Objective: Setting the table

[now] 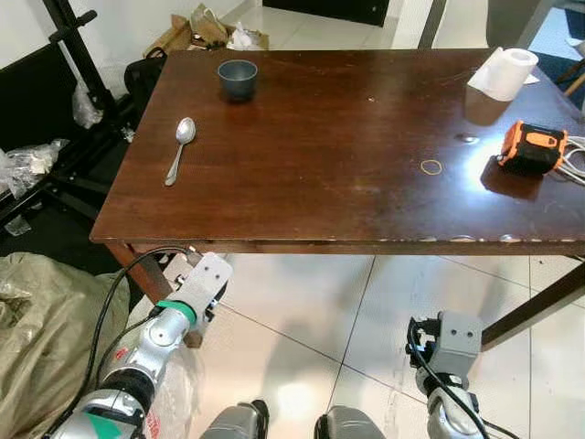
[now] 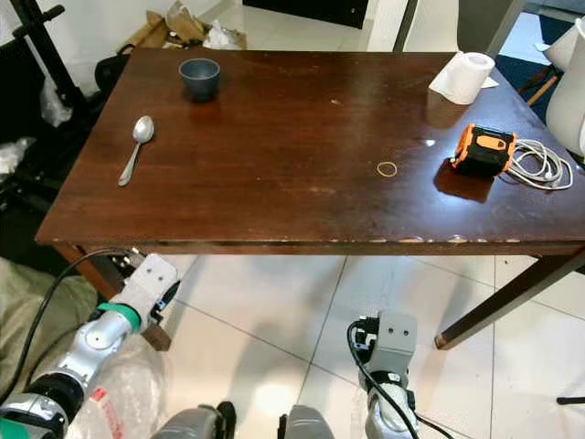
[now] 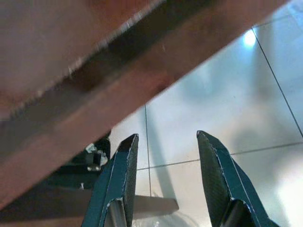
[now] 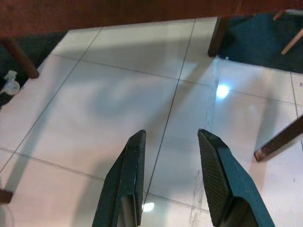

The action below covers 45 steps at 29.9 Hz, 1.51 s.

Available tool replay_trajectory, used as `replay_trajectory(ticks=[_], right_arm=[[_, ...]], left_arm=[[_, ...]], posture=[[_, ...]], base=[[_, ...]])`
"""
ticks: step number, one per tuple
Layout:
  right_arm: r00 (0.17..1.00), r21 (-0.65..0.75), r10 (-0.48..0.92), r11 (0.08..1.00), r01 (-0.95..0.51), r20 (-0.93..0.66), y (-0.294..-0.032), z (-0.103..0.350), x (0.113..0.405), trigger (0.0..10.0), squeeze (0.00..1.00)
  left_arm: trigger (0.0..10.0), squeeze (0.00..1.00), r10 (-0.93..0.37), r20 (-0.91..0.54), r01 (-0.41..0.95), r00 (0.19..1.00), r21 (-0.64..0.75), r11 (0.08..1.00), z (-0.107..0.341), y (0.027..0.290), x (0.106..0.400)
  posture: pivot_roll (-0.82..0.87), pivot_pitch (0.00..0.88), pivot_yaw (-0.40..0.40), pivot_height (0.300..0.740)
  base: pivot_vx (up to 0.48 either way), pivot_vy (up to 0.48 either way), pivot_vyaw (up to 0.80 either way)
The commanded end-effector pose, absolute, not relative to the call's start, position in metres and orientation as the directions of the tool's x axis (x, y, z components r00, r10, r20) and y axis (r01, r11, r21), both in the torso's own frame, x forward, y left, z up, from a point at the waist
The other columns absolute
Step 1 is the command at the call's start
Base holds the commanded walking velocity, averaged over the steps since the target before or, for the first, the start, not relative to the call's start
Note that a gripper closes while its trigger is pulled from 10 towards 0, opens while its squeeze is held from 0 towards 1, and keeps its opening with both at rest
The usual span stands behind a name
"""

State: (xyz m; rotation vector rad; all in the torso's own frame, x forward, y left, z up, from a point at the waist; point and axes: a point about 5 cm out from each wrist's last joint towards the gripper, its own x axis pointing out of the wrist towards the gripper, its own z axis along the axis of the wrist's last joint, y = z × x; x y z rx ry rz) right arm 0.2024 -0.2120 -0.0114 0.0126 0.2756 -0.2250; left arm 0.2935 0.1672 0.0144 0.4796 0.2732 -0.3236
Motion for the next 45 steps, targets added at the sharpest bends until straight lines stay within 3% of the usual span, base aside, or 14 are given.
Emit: replay_trajectory(ticks=[1,4,7,10,18,21,23,26,29,36,45], right_arm=[[0.959,-0.039,-0.219,0.976,0.216,-0.182,-0.212,0.005,0.208,10.0,0.00],[0.969,-0.053,-0.218,0.975,0.214,-0.114,-0.213,0.020,0.211,10.0,0.00],[0.979,-0.053,-0.186,0.980,0.191,0.083,-0.216,0.076,0.207,10.0,0.00],[0.975,-0.072,-0.154,0.983,0.167,0.158,-0.218,0.101,0.206,10.0,0.00],[0.944,-0.115,-0.112,0.981,0.154,0.310,-0.226,0.151,0.216,10.0,0.00],[0.911,-0.132,-0.089,0.979,0.153,0.402,-0.231,0.186,0.233,10.0,0.00],[0.909,-0.135,-0.086,0.979,0.153,0.408,-0.230,0.192,0.234,10.0,0.00],[0.909,-0.134,-0.088,0.979,0.155,0.406,-0.230,0.193,0.234,10.0,0.00],[0.915,-0.136,-0.079,0.980,0.143,0.395,-0.223,0.195,0.234,10.0,0.00],[0.905,-0.105,0.004,0.993,0.045,0.425,-0.192,0.207,0.241,10.0,0.00],[0.871,-0.055,0.028,0.998,-0.001,0.491,-0.179,0.229,0.242,10.0,0.00]], left_arm=[[10.0,0.00,-0.193,-0.283,0.303,0.939,0.422,0.855,0.020,0.174,0.296],[10.0,0.00,-0.150,-0.219,0.234,0.964,0.437,0.868,0.030,0.182,0.299],[10.0,0.00,0.026,-0.062,0.006,0.998,0.469,0.883,0.060,0.222,0.289],[10.0,0.00,0.055,-0.017,-0.040,0.998,0.488,0.872,0.071,0.236,0.279],[10.0,0.00,0.131,0.158,-0.192,0.979,0.474,0.859,0.115,0.245,0.290],[10.0,0.00,0.190,0.328,-0.324,0.925,0.425,0.845,0.170,0.248,0.314],[10.0,0.00,0.193,0.358,-0.342,0.914,0.423,0.839,0.182,0.248,0.315],[10.0,0.00,0.140,0.384,-0.309,0.913,0.425,0.851,0.194,0.240,0.319],[10.0,0.00,-0.024,0.357,-0.128,0.934,0.398,0.908,0.207,0.202,0.329],[10.0,0.00,-0.136,0.281,0.090,0.950,0.169,0.981,0.207,0.143,0.345],[10.0,0.00,-0.213,0.282,0.208,0.936,0.046,0.977,0.220,0.114,0.349]], posture=[[-0.04,0.000,0.057,0.740],[-0.04,0.000,0.058,0.740],[-0.04,0.000,0.067,0.740],[-0.03,0.002,0.067,0.740],[-0.01,0.000,0.054,0.740],[-0.01,0.000,0.058,0.740],[-0.01,0.000,0.058,0.740],[0.00,0.000,0.054,0.740],[-0.01,0.000,0.058,0.740],[-0.04,0.000,0.081,0.740],[-0.05,0.000,0.094,0.740]], base=[[0.000,0.000,0.00],[0.000,0.000,0.00],[0.000,0.000,0.00],[0.000,0.000,0.00],[0.000,0.000,0.00],[0.000,0.000,0.00],[0.000,0.000,0.00],[0.000,0.000,0.00],[0.000,0.000,0.00],[0.000,0.000,0.00],[0.000,0.000,0.00]])
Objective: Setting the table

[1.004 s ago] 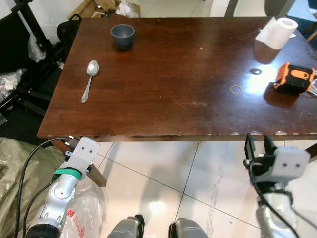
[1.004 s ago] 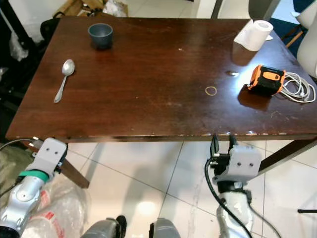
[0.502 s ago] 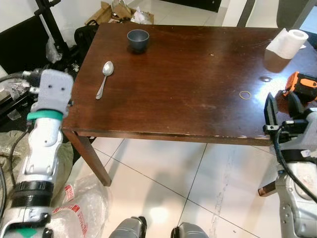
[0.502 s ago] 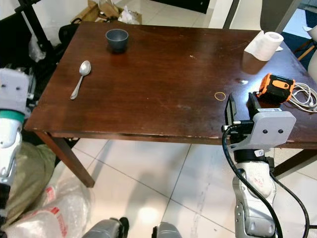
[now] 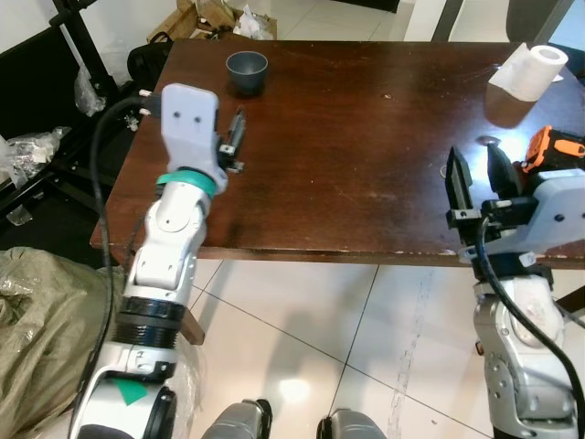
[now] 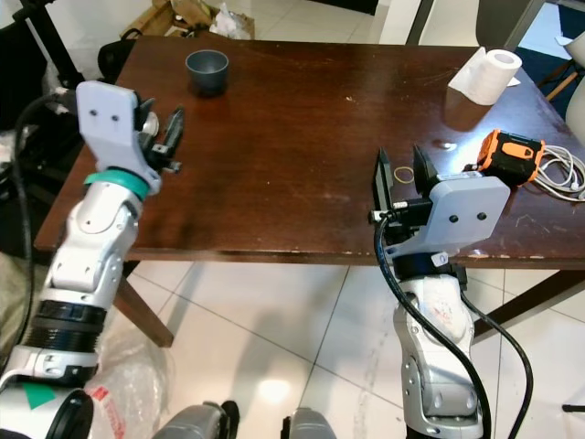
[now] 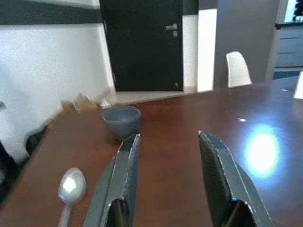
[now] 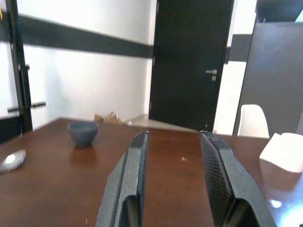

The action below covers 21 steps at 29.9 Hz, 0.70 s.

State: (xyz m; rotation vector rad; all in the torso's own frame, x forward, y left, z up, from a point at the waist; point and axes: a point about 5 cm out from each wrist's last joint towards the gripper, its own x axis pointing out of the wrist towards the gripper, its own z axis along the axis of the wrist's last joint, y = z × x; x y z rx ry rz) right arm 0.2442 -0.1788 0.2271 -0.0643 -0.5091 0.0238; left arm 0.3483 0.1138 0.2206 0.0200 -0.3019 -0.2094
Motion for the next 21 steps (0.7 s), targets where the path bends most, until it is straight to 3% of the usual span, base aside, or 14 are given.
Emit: replay_trajectory(ticks=[1,7,8,15,20,21], right_arm=[[0.853,-0.043,0.010,0.999,0.014,0.522,-0.181,0.239,0.242,10.0,0.00],[0.779,0.027,-0.076,0.997,0.075,0.623,-0.193,0.272,0.238,10.0,0.00],[0.745,0.052,-0.109,0.994,0.100,0.658,-0.200,0.283,0.235,10.0,0.00],[0.721,0.088,-0.152,0.988,0.126,0.676,-0.208,0.289,0.231,10.0,0.00],[0.783,0.124,-0.154,0.987,0.099,0.603,-0.209,0.270,0.237,10.0,0.00],[0.884,0.130,-0.159,0.985,0.113,0.440,-0.208,0.223,0.244,10.0,0.00]], left_arm=[[10.0,0.00,-0.219,0.282,0.219,0.934,0.031,0.975,0.224,0.109,0.350],[10.0,0.00,-0.245,0.283,0.250,0.927,0.017,0.968,0.237,0.102,0.356],[10.0,0.00,-0.248,0.301,0.275,0.921,-0.053,0.960,0.246,0.104,0.360],[10.0,0.00,-0.285,0.342,0.331,0.895,-0.082,0.940,0.262,0.104,0.363],[10.0,0.00,-0.316,0.291,0.343,0.903,-0.045,0.938,0.251,0.106,0.365],[10.0,0.00,-0.304,0.199,0.303,0.932,0.035,0.952,0.223,0.118,0.367]], posture=[[-0.05,0.000,0.098,0.740],[-0.05,0.000,0.101,0.740],[-0.05,0.000,0.109,0.740],[-0.05,0.000,0.124,0.740],[-0.06,0.000,0.132,0.740],[-0.06,0.000,0.134,0.740]], base=[[0.000,0.000,0.00],[0.000,0.000,0.00],[0.000,0.000,0.00],[0.000,0.000,0.00],[0.000,0.000,0.00],[0.000,0.000,0.00]])
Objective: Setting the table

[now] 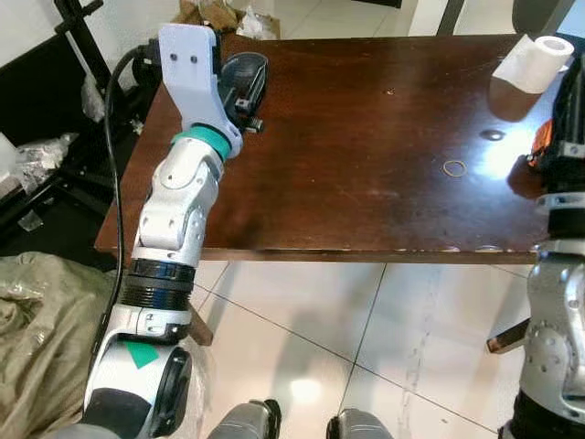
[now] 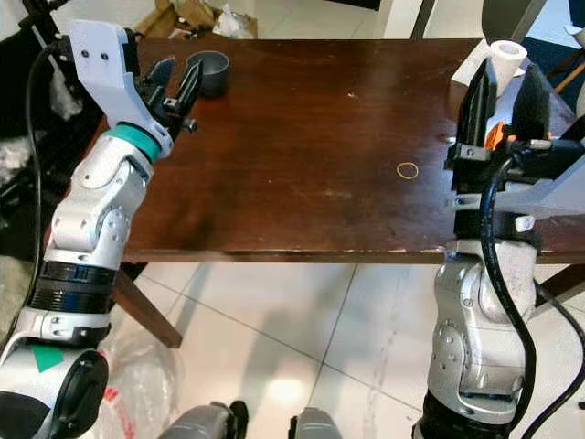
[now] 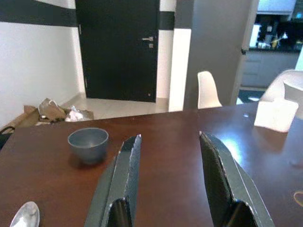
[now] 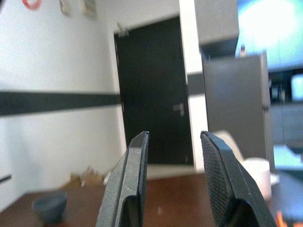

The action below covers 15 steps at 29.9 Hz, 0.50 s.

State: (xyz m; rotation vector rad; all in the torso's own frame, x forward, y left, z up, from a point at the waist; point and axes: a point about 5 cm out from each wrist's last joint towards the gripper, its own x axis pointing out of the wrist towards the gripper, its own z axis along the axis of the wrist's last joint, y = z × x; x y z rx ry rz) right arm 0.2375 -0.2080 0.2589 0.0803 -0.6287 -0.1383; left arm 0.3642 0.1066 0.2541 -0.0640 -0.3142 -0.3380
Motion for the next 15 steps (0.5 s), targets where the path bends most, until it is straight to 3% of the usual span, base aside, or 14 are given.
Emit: replay_trajectory(ticks=[1,5,9,15], right_arm=[[0.910,0.136,-0.166,0.983,0.123,0.381,-0.208,0.206,0.245,10.0,0.00],[0.926,0.148,-0.175,0.980,0.132,0.333,-0.207,0.193,0.244,10.0,0.00],[0.963,0.178,-0.162,0.976,0.124,0.215,-0.202,0.163,0.245,10.0,0.00],[0.972,0.140,-0.071,0.989,0.039,0.225,-0.196,0.170,0.254,10.0,0.00]], left_arm=[[10.0,0.00,-0.293,0.158,0.286,0.943,0.065,0.956,0.210,0.124,0.367],[10.0,0.00,-0.284,0.120,0.275,0.951,0.084,0.958,0.200,0.128,0.367],[10.0,0.00,-0.182,-0.053,0.188,0.982,0.138,0.972,0.149,0.153,0.359],[10.0,0.00,-0.131,-0.088,0.146,0.987,0.182,0.972,0.134,0.164,0.352]], posture=[[-0.06,0.000,0.134,0.740],[-0.06,0.000,0.134,0.740],[-0.05,0.000,0.116,0.740],[-0.04,0.000,0.082,0.740]], base=[[0.000,0.000,0.00],[0.000,0.000,0.00],[0.000,0.000,0.00],[0.000,0.000,0.00]])
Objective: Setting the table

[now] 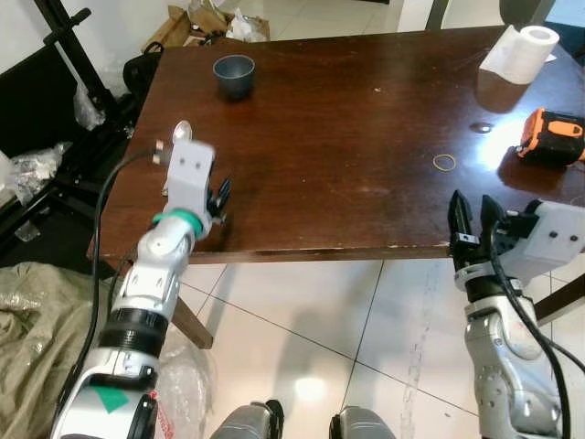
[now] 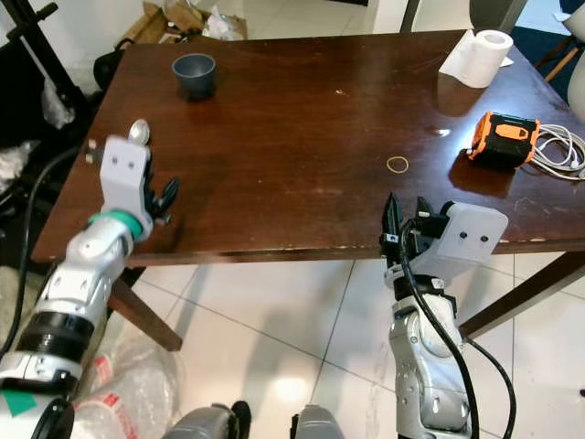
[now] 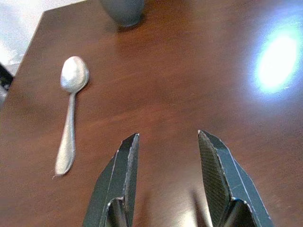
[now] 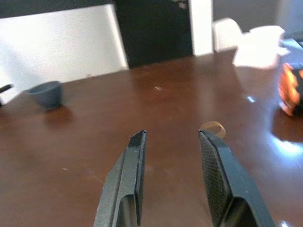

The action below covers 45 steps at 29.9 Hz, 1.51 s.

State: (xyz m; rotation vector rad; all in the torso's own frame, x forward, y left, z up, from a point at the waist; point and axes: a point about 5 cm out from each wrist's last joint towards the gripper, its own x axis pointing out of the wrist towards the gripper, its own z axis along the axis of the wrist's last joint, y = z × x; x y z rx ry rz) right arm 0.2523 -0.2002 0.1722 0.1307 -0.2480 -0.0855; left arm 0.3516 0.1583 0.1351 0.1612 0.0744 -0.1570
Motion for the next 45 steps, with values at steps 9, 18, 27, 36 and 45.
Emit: replay_trajectory(ticks=[9,18,27,36,45], right_arm=[[0.976,0.027,0.074,0.996,-0.082,0.206,-0.184,0.169,0.271,10.0,0.00],[0.981,0.023,0.041,0.999,-0.046,0.192,-0.196,0.165,0.273,10.0,0.00],[0.975,0.050,-0.013,0.999,0.002,0.221,-0.203,0.166,0.267,10.0,0.00],[0.974,0.051,-0.027,0.999,0.016,0.226,-0.205,0.167,0.266,10.0,0.00],[0.973,0.053,-0.025,0.999,0.014,0.228,-0.203,0.167,0.267,10.0,0.00]], left_arm=[[10.0,0.00,-0.070,-0.044,0.078,0.997,0.219,0.973,0.128,0.175,0.340],[10.0,0.00,-0.094,0.084,0.065,0.992,0.303,0.951,0.150,0.168,0.342],[10.0,0.00,-0.113,0.150,0.063,0.982,0.302,0.951,0.166,0.154,0.354],[10.0,0.00,-0.114,0.157,0.063,0.981,0.298,0.952,0.168,0.152,0.355],[10.0,0.00,-0.114,0.165,0.061,0.980,0.300,0.952,0.168,0.152,0.355]], posture=[[0.01,0.000,-0.030,0.740],[0.01,0.006,-0.018,0.740],[-0.02,0.009,0.026,0.740],[-0.02,0.010,0.029,0.740],[-0.01,0.011,0.029,0.740]], base=[[0.000,0.000,0.00],[0.000,0.000,0.00],[0.146,0.000,0.00],[0.475,0.000,0.00],[0.462,0.000,0.00]])
